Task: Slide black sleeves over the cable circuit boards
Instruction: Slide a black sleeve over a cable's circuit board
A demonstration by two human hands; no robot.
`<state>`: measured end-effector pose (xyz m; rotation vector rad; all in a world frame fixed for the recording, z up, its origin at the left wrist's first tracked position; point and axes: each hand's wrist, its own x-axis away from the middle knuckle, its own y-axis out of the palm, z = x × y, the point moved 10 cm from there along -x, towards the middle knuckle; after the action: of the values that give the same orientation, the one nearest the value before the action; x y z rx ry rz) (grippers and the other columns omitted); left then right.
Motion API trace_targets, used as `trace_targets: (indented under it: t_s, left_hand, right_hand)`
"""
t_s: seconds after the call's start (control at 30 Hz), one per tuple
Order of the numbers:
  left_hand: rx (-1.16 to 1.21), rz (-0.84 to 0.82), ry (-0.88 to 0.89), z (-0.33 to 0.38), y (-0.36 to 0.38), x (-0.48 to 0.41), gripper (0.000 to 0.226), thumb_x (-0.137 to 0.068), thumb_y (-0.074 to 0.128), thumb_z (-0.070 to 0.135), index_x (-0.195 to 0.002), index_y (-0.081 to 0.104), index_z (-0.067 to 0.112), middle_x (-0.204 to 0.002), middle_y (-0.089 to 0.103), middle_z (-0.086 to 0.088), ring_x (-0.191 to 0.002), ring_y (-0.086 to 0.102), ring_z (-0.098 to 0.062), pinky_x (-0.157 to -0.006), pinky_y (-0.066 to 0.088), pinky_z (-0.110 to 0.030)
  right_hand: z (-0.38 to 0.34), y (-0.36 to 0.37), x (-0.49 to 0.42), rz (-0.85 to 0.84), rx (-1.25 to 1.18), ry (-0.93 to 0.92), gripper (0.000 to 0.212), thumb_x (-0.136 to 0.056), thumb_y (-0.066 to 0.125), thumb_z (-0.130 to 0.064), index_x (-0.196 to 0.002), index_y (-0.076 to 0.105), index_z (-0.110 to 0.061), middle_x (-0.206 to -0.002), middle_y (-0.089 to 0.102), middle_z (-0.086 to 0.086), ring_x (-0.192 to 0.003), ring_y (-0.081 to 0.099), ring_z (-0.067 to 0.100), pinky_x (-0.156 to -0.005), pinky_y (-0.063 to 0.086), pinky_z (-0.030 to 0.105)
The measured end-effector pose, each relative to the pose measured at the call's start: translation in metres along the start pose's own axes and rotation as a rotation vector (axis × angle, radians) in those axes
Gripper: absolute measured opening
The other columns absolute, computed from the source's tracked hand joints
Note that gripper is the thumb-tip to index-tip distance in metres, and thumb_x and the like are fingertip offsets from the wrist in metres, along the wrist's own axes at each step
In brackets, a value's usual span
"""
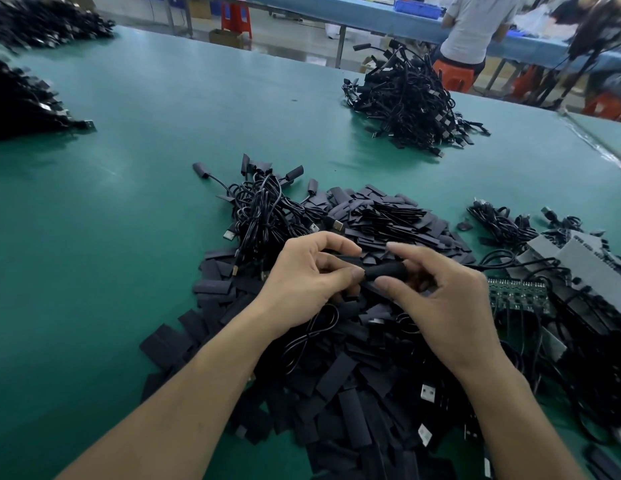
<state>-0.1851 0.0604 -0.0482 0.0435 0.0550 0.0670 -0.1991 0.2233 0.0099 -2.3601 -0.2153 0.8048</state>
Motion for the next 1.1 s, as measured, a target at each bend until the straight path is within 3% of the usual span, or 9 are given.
trace_targets:
  t_s: [0.13, 0.4, 0.6, 0.67, 0.77, 0.83, 0.97, 1.03, 1.1]
  left_hand:
    - [0.023, 0.037, -0.008, -0.002, -0.003, -0.001, 0.019, -0.087, 0.073, 0.000, -0.098, 0.066, 0.013, -0.074, 0.075, -0.009, -0.068, 0.073, -0.019, -0.058, 0.052, -0.021]
    - [-0.018, 0.053, 0.003, -0.004, -0.004, -0.002, 0.020, -0.088, 0.071, -0.001, -0.094, 0.065, 0.016, -0.071, 0.075, -0.005, -0.068, 0.072, -0.017, -0.061, 0.053, -0.020]
    - [-0.028, 0.054, 0.061, 0.002, -0.003, 0.000, 0.021, -0.085, 0.074, -0.001, -0.092, 0.066, 0.017, -0.073, 0.076, -0.003, -0.069, 0.073, -0.019, -0.062, 0.055, -0.023]
    - [-0.098, 0.062, 0.133, 0.010, -0.001, 0.003, 0.021, -0.084, 0.078, 0.004, -0.094, 0.068, 0.020, -0.079, 0.077, -0.001, -0.073, 0.074, -0.021, -0.067, 0.057, -0.025]
    - [-0.334, 0.083, 0.290, 0.029, 0.000, 0.010, 0.013, -0.084, 0.080, 0.017, -0.094, 0.072, 0.019, -0.078, 0.073, 0.006, -0.071, 0.069, -0.004, -0.065, 0.052, -0.015]
    - [-0.511, 0.072, 0.319, 0.035, 0.003, 0.013, 0.011, -0.089, 0.075, 0.031, -0.084, 0.073, 0.021, -0.067, 0.069, 0.008, -0.059, 0.063, -0.006, -0.056, 0.051, -0.024]
    - [-0.840, 0.237, 0.230, 0.043, -0.015, 0.010, 0.036, -0.092, 0.062, 0.050, -0.063, 0.059, 0.029, -0.053, 0.060, 0.012, -0.051, 0.056, -0.006, -0.051, 0.042, -0.023]
    - [-0.769, 0.421, 0.202, 0.055, -0.041, 0.007, 0.036, -0.093, 0.061, 0.044, -0.062, 0.057, 0.026, -0.050, 0.060, 0.011, -0.045, 0.056, -0.004, -0.051, 0.043, -0.022]
    - [-0.611, 0.570, 0.175, 0.065, -0.071, 0.003, 0.035, -0.096, 0.061, 0.038, -0.064, 0.060, 0.024, -0.046, 0.060, 0.011, -0.038, 0.051, 0.001, -0.046, 0.040, -0.019]
  right_hand:
    - [0.017, -0.012, 0.001, 0.138, -0.077, 0.123, 0.026, -0.075, 0.084, -0.023, -0.097, 0.073, -0.033, -0.078, 0.071, -0.021, -0.070, 0.068, 0.000, -0.068, 0.050, 0.010]
    - [0.018, 0.006, 0.003, -0.016, -0.122, 0.155, 0.040, -0.074, 0.086, -0.020, -0.111, 0.074, -0.025, -0.082, 0.073, -0.019, -0.073, 0.068, -0.002, -0.069, 0.050, 0.008]
    - [0.019, -0.003, 0.000, 0.061, -0.214, 0.185, 0.025, -0.080, 0.081, -0.014, -0.086, 0.070, -0.035, -0.078, 0.072, -0.017, -0.068, 0.068, 0.002, -0.066, 0.052, 0.013]
    - [0.022, -0.005, -0.001, 0.076, -0.310, 0.212, 0.023, -0.081, 0.079, -0.010, -0.082, 0.069, -0.030, -0.075, 0.072, -0.009, -0.062, 0.067, 0.008, -0.060, 0.052, 0.015]
    - [0.023, -0.013, -0.001, 0.133, -0.491, 0.239, 0.023, -0.084, 0.075, -0.006, -0.080, 0.070, -0.028, -0.073, 0.072, -0.004, -0.062, 0.066, 0.009, -0.062, 0.053, 0.016]
    - [0.026, -0.020, -0.001, 0.202, -0.544, 0.259, 0.022, -0.085, 0.074, -0.006, -0.081, 0.069, -0.027, -0.072, 0.072, -0.004, -0.063, 0.066, 0.008, -0.062, 0.053, 0.015]
    - [0.028, -0.032, 0.000, 0.250, -0.250, 0.268, 0.013, -0.087, 0.073, -0.013, -0.088, 0.070, -0.025, -0.076, 0.074, -0.006, -0.070, 0.070, 0.008, -0.068, 0.056, 0.023]
    - [0.026, -0.037, -0.001, 0.191, 0.084, 0.244, 0.012, -0.088, 0.070, -0.016, -0.094, 0.071, -0.026, -0.082, 0.073, -0.010, -0.075, 0.067, 0.004, -0.073, 0.053, 0.025]
    - [0.033, -0.034, 0.000, 0.062, 0.419, 0.273, 0.018, -0.088, 0.066, -0.017, -0.104, 0.072, -0.022, -0.098, 0.073, 0.000, -0.090, 0.065, 0.017, -0.085, 0.051, 0.034]
